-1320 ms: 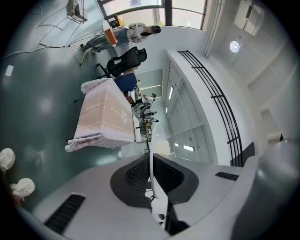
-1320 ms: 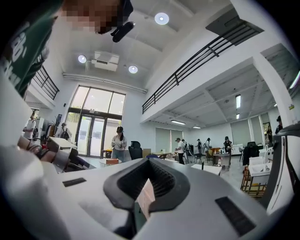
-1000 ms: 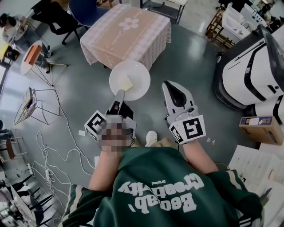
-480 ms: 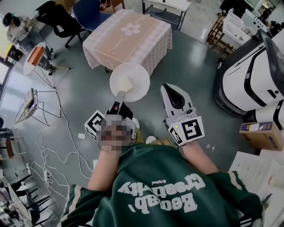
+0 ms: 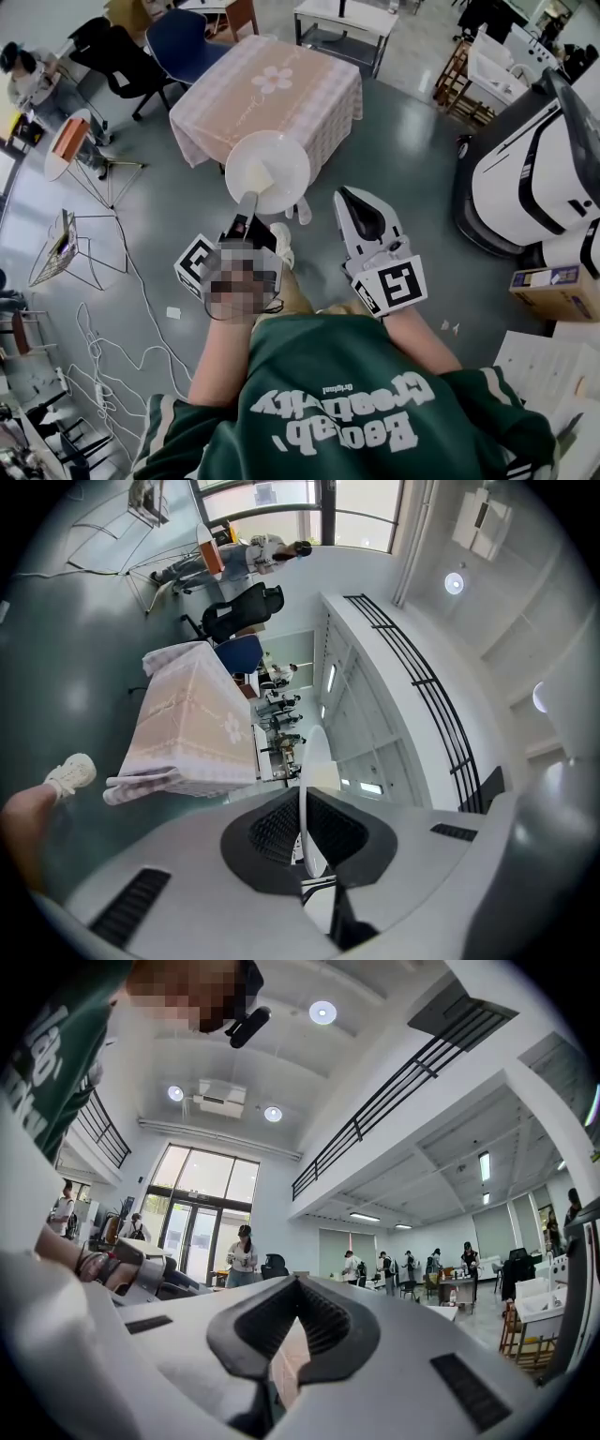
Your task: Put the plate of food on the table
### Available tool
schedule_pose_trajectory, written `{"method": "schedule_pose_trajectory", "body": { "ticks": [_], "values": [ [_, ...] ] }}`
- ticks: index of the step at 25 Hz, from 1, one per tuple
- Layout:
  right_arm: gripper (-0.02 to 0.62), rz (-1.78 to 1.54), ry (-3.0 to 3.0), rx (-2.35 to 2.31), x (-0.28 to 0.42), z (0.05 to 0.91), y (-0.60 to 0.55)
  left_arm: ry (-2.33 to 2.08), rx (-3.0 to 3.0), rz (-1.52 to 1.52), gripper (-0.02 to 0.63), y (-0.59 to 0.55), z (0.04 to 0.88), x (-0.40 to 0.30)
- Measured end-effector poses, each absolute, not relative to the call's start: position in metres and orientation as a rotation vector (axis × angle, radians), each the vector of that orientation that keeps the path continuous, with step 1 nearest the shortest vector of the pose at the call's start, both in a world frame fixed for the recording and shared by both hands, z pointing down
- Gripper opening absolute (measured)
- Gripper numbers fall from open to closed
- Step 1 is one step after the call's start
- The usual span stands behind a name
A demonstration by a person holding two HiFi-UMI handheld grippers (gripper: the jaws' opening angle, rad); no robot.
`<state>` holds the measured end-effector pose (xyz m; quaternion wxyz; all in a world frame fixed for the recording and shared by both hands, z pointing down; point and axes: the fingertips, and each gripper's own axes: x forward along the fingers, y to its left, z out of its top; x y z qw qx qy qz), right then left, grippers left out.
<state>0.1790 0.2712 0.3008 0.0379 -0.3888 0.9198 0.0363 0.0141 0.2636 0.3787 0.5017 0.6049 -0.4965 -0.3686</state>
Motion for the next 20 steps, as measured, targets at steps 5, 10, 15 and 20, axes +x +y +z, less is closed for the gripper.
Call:
{"method": "schedule_pose_trajectory", "body": {
  "ticks": [5,10,15,20],
  "values": [
    [0.014,0.096,2.829,-1.239,0.164,0.306,0.226,-1.209,1.464,-0.893,0.021,0.213,0.377,-0.012],
    [0.015,0.065,2.829,-1.277,0.146,0.301,0.169,-1.196,1.478,-0.885,0.021,0.151,0.369,-0.03],
    [0.014,0.048,2.834,-1.299,0.127,0.303,0.111,-1.175,1.476,-0.88,0.021,0.088,0.37,-0.041],
    [0.014,0.025,2.845,-1.316,0.1,0.309,0.063,-1.179,1.458,-0.866,0.021,0.039,0.376,-0.065]
  ]
}}
